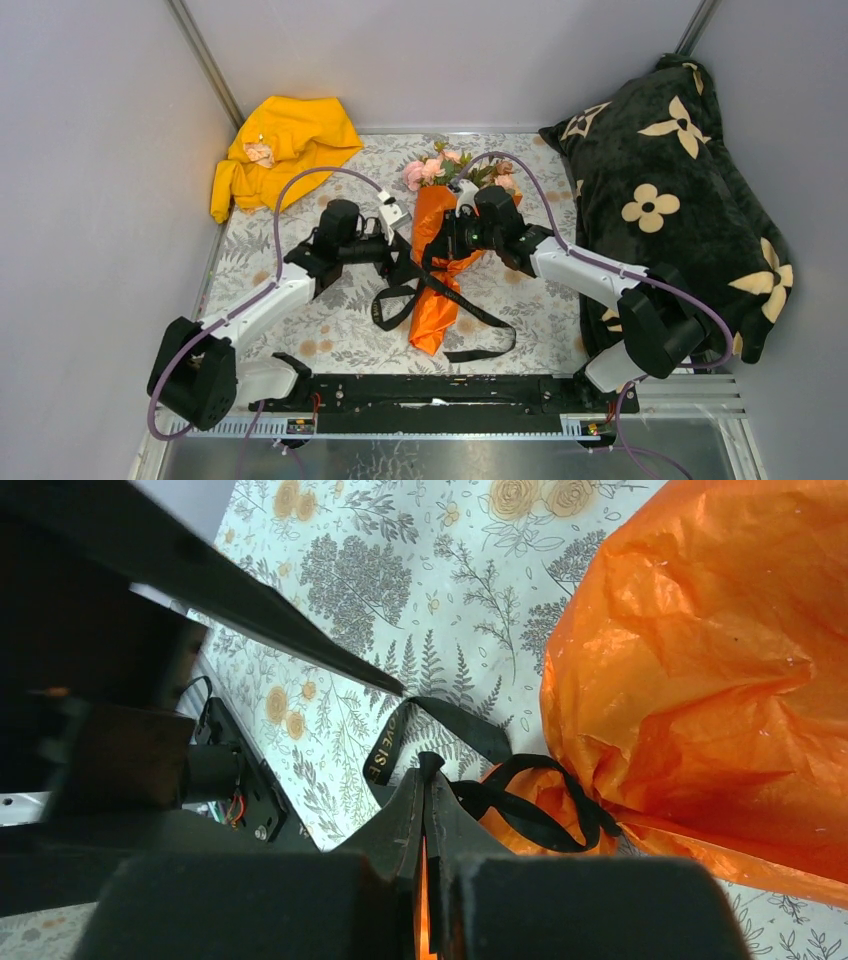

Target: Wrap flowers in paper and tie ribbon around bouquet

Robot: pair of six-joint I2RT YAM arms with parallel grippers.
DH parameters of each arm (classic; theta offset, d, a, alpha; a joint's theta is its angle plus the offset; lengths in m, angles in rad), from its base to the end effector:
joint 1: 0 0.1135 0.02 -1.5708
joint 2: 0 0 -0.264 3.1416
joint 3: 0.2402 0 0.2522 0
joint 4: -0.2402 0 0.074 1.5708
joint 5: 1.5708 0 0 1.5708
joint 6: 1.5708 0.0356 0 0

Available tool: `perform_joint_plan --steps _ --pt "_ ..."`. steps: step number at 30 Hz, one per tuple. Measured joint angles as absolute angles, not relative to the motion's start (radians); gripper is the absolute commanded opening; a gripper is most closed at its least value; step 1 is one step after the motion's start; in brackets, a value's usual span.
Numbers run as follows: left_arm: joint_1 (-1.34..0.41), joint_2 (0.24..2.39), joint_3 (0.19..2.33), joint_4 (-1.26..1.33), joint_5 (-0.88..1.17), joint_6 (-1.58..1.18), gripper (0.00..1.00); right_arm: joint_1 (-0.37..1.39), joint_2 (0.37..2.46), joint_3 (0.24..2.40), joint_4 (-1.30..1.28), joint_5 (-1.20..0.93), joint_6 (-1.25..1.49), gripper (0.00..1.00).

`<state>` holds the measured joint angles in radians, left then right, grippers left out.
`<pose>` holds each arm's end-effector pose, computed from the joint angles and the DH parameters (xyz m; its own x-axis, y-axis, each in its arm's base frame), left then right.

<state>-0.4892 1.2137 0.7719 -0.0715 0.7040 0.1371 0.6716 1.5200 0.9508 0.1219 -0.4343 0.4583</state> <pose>0.2212 -0.1439 0.2607 -0.3124 0.2843 -0.9064 0.9071 0.3725 -0.1958 0.2577 0.2240 0.2497 -0.6848 -0.0316 -0.7281 -0.6228 0.5442 0.5621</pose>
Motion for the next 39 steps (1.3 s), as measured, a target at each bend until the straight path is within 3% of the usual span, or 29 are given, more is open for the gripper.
perform_joint_plan --steps 2,7,19,22,26,27,31,37,39 --pt "-0.477 1.224 0.712 0.007 0.704 0.096 0.83 0.673 1.515 0.951 0.127 -0.434 0.46 0.0" --pt "-0.477 1.269 0.627 0.219 0.707 -0.008 0.56 0.683 1.512 0.952 0.142 -0.444 0.453 0.0" --pt "-0.477 1.347 0.571 0.432 0.744 -0.048 0.43 0.688 1.512 0.963 0.171 -0.495 0.438 0.0" --pt "-0.477 1.357 0.567 0.442 0.751 -0.05 0.27 0.688 1.512 0.974 0.175 -0.501 0.437 0.0" --pt "-0.477 1.365 0.567 0.471 0.753 -0.061 0.0 0.688 1.512 0.977 0.176 -0.51 0.433 0.0" --pt "-0.477 1.365 0.566 0.478 0.752 -0.061 0.0 0.687 1.512 0.977 0.177 -0.509 0.431 0.0" --pt "-0.477 1.365 0.555 0.492 0.748 -0.079 0.0 0.687 1.512 0.984 0.147 -0.509 0.404 0.27" --pt "-0.477 1.348 0.495 0.521 0.712 -0.104 0.0 0.668 1.508 1.026 -0.006 -0.48 0.29 0.28" --pt "-0.477 1.338 0.477 0.526 0.698 -0.107 0.0 0.649 1.508 1.027 -0.042 -0.474 0.256 0.33"
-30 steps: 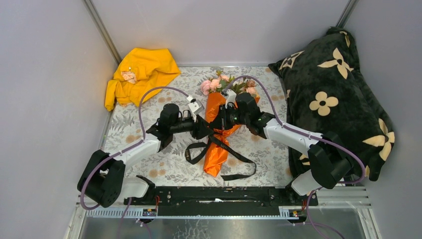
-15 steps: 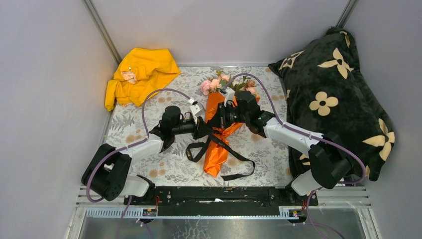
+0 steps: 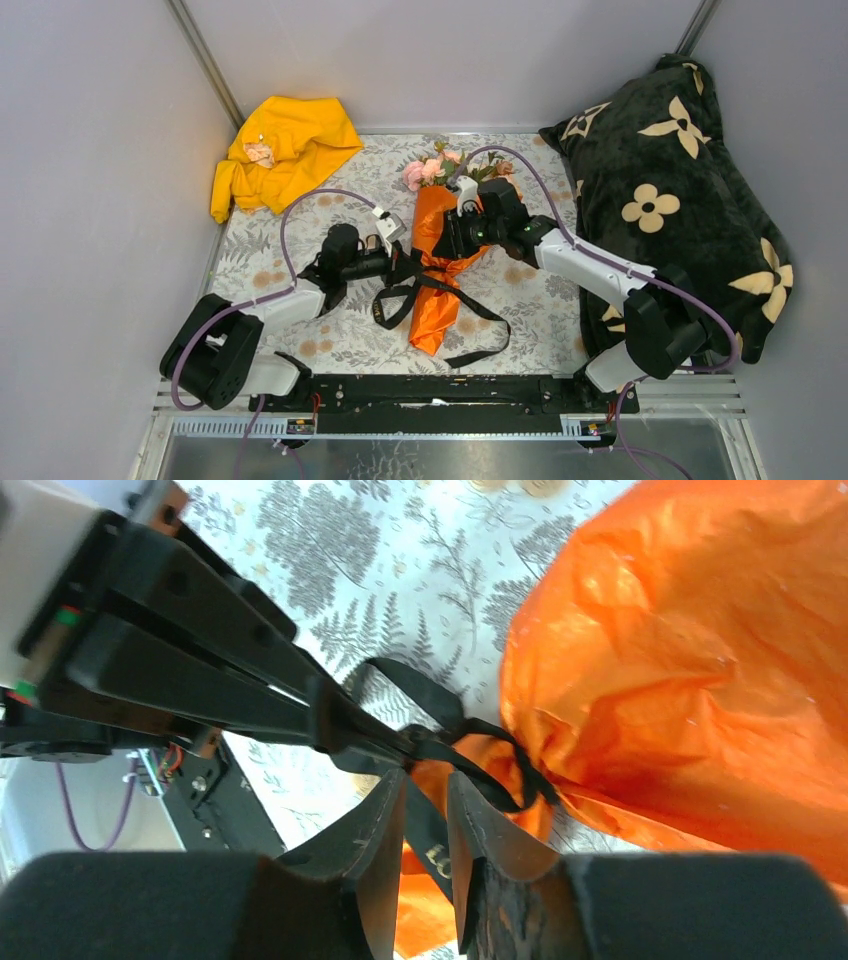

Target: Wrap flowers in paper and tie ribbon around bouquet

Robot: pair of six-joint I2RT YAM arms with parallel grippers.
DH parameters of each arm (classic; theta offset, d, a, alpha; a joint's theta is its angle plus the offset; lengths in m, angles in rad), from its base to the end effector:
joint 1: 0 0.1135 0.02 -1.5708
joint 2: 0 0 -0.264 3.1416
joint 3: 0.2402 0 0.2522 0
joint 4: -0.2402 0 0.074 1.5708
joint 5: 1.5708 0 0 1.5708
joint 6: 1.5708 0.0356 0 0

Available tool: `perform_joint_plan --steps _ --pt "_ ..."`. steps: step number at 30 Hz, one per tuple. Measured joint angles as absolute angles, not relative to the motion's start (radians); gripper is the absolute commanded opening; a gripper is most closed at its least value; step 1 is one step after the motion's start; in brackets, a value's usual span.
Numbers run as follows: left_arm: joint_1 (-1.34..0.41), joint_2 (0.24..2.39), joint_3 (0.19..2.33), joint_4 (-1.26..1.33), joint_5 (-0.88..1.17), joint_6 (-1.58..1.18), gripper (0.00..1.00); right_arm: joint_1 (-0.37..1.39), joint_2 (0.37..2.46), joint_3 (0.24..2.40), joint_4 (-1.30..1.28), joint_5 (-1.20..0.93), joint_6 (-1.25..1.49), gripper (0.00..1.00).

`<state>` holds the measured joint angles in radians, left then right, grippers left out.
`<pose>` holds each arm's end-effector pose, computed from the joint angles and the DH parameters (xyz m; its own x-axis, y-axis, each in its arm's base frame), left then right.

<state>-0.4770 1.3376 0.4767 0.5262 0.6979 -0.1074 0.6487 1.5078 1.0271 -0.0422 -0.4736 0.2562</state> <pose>0.2203 -0.1396 0.1904 -0.3856 0.1069 -0.9164 0.8546 0.4158 -0.3111 0.2610 0.2183 0.2641 -0.6010 -0.1726 -0.7804 -0.7239 0.5315 0.4399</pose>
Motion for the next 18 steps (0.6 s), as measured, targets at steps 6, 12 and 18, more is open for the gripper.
perform_joint_plan --steps 6,12,18 --pt "-0.477 1.32 0.466 0.553 0.668 -0.107 0.0 0.633 1.566 1.029 -0.077 -0.52 0.185 0.51" --pt "-0.477 1.318 0.465 0.573 0.66 -0.106 0.0 0.651 1.665 1.037 -0.078 -0.555 0.131 0.45" --pt "-0.477 1.318 0.465 0.575 0.653 -0.106 0.0 0.654 1.698 1.046 -0.075 -0.567 0.099 0.03"
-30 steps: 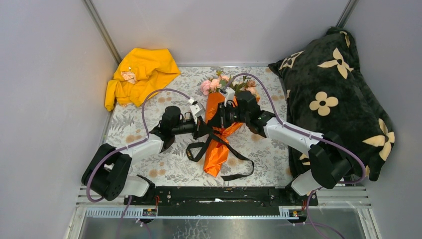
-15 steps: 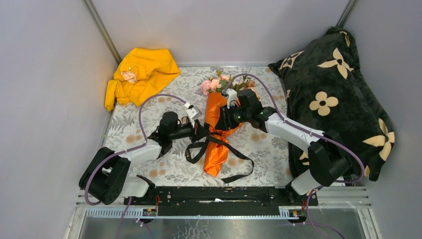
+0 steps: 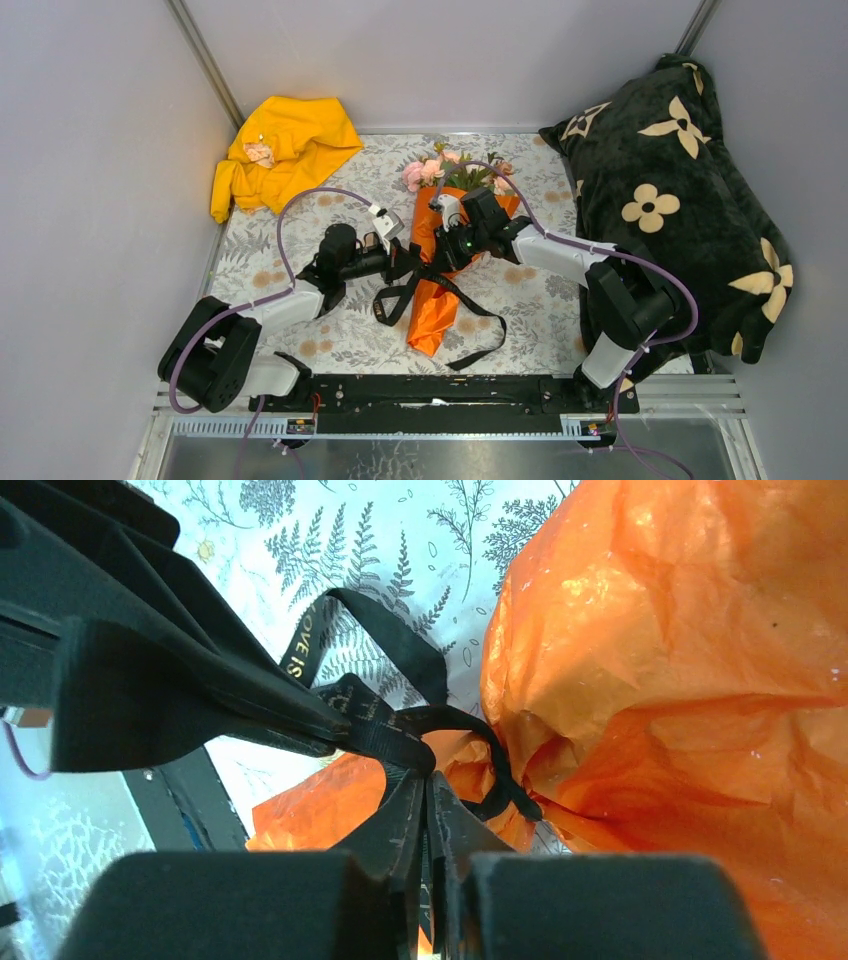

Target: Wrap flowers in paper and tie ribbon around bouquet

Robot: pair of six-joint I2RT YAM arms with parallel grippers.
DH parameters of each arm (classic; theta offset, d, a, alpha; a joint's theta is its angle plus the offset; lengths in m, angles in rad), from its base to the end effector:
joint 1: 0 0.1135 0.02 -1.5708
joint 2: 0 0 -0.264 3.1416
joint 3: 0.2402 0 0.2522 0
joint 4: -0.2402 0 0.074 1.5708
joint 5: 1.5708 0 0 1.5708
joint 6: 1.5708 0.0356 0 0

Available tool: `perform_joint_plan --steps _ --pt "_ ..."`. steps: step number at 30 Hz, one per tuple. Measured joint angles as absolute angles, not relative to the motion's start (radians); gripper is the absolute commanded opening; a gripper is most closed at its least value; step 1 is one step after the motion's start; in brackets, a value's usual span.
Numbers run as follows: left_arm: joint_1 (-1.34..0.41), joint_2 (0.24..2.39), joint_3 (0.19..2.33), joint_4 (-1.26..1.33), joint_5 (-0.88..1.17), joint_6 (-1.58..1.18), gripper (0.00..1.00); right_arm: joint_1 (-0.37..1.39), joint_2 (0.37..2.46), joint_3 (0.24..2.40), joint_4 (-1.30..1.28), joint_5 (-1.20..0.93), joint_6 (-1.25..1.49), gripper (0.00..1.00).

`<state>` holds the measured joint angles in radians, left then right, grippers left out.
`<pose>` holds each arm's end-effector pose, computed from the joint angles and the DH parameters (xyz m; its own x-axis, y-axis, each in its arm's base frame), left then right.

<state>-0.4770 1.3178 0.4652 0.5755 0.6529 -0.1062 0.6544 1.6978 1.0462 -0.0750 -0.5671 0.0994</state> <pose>0.2199 -0.1380 0.1961 -0.3353 0.0785 -0.9388 0.8530 0.4482 -0.2672 0.2759 0.2357 0.2054 -0.6071 -0.3602 -0.7083 -0.7755 0.4629 0.4293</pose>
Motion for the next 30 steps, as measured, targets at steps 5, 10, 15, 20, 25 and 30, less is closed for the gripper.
perform_joint_plan --steps 5,10,15,20,25,30 --pt "-0.477 1.321 0.465 0.582 0.645 -0.101 0.0 0.654 1.673 1.042 -0.071 -0.551 0.099 0.0" --pt "-0.477 1.354 0.465 0.611 0.631 -0.073 0.0 0.654 1.568 1.011 -0.077 -0.515 0.106 0.07" --pt "-0.484 1.392 0.465 0.65 0.634 -0.049 0.0 0.656 1.504 0.952 -0.06 -0.514 0.137 0.1" --pt "-0.508 1.424 0.465 0.657 0.636 -0.004 0.0 0.656 1.503 0.911 -0.058 -0.514 0.166 0.2" --pt "-0.564 1.444 0.443 0.69 0.6 0.017 0.0 0.656 1.503 0.912 -0.049 -0.515 0.17 0.17" --pt "-0.572 1.454 0.439 0.71 0.577 0.041 0.0 0.656 1.506 0.912 -0.047 -0.514 0.17 0.14"
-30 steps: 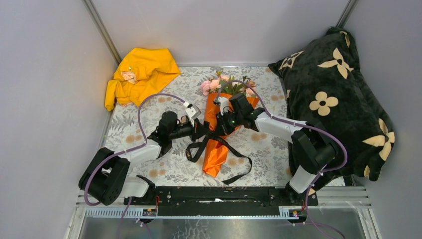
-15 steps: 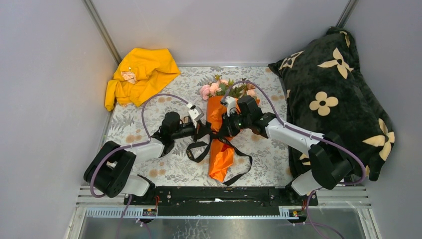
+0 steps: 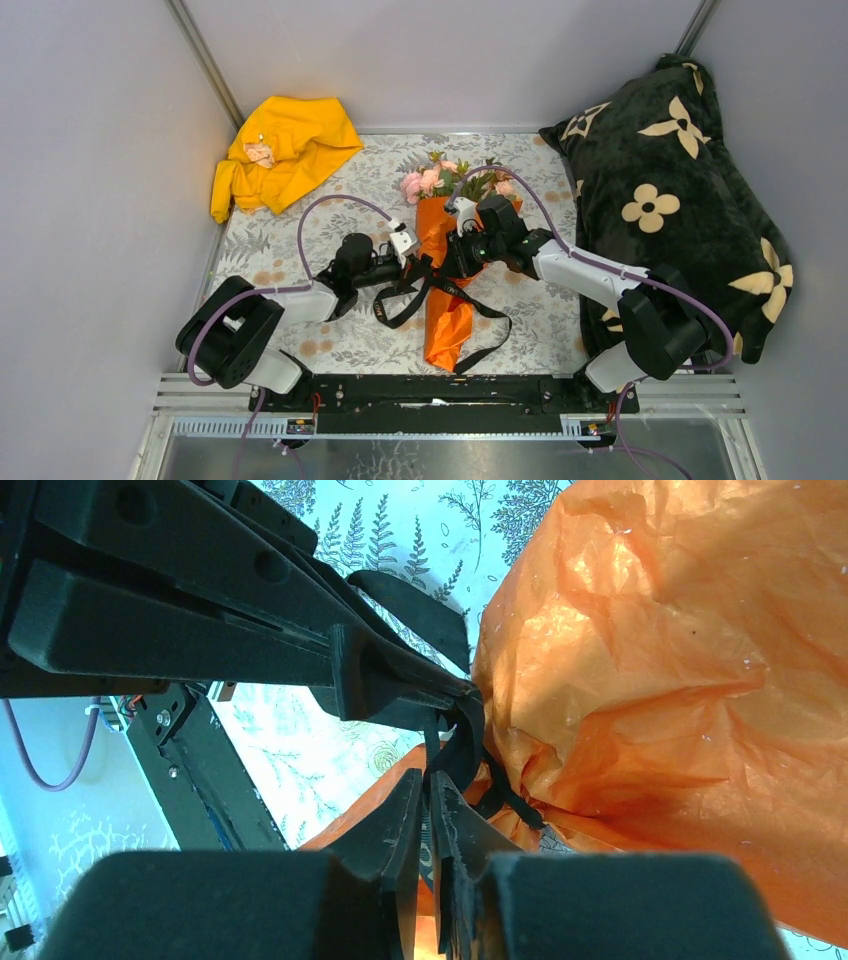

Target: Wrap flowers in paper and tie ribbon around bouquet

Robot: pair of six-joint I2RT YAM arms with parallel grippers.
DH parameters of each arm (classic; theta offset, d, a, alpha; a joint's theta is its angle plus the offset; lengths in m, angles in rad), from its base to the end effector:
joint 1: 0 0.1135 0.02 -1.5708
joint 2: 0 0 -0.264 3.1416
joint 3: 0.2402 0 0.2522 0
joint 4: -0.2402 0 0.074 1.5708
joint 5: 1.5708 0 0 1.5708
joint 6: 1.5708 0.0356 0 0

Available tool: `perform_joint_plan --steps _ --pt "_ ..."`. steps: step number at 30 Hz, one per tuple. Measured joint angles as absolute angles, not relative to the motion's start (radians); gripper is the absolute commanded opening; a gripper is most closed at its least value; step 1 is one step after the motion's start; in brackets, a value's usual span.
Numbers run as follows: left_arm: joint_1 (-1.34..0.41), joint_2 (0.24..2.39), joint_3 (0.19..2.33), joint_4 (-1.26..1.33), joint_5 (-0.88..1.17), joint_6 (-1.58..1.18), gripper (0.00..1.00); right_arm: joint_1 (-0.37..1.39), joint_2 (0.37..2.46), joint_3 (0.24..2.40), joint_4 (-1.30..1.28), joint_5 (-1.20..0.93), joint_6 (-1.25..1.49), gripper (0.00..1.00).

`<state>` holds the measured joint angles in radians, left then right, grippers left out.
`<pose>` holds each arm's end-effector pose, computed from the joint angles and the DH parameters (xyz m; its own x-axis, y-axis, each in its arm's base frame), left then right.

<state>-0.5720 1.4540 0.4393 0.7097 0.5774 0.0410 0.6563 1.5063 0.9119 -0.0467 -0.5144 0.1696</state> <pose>0.2153 -0.1617 0.1681 -0.2157 0.1797 -0.9598 0.9009 0.4156 -0.1247 0.2457 0.2114 0.2267 -0.6094 -0.2839 -0.7403 -0.7515 0.5043 0.4253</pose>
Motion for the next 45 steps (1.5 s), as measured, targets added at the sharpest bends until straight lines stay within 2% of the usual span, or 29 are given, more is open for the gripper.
perform_joint_plan --steps 4,6,8,11,12,16,27,30,35,38,40,44,45 --pt "-0.577 1.454 0.439 0.721 0.575 0.052 0.0 0.656 1.509 0.913 -0.047 -0.513 0.171 0.32" --pt "-0.579 1.454 0.439 0.724 0.575 0.058 0.0 0.656 1.515 0.915 -0.047 -0.506 0.17 0.35" --pt "-0.582 1.454 0.439 0.725 0.575 0.062 0.0 0.656 1.527 0.919 -0.047 -0.5 0.169 0.29" --pt "-0.582 1.454 0.439 0.725 0.575 0.063 0.0 0.657 1.549 0.921 -0.047 -0.493 0.171 0.06" --pt "-0.582 1.454 0.439 0.725 0.575 0.063 0.0 0.657 1.553 0.921 -0.047 -0.49 0.171 0.03" --pt "-0.582 1.454 0.439 0.725 0.575 0.063 0.0 0.657 1.547 0.921 -0.046 -0.476 0.177 0.0" --pt "-0.585 1.454 0.413 0.715 0.591 0.099 0.0 0.66 1.433 0.874 -0.046 -0.436 0.209 0.0" --pt "-0.585 1.454 0.413 0.711 0.591 0.104 0.0 0.66 1.433 0.862 -0.041 -0.447 0.215 0.08" --pt "-0.599 1.454 0.413 0.711 0.59 0.115 0.0 0.661 1.434 0.863 -0.046 -0.511 0.216 0.43" --pt "-0.623 1.454 0.413 0.712 0.59 0.134 0.0 0.66 1.439 0.899 -0.096 -0.521 0.197 0.47" --pt "-0.632 1.454 0.413 0.712 0.589 0.15 0.0 0.653 1.442 0.943 -0.136 -0.518 0.187 0.43" --pt "-0.634 1.453 0.413 0.712 0.581 0.183 0.0 0.631 1.467 1.049 -0.192 -0.498 0.176 0.2" --pt "-0.634 1.452 0.413 0.712 0.579 0.189 0.0 0.627 1.483 1.074 -0.205 -0.486 0.173 0.17"
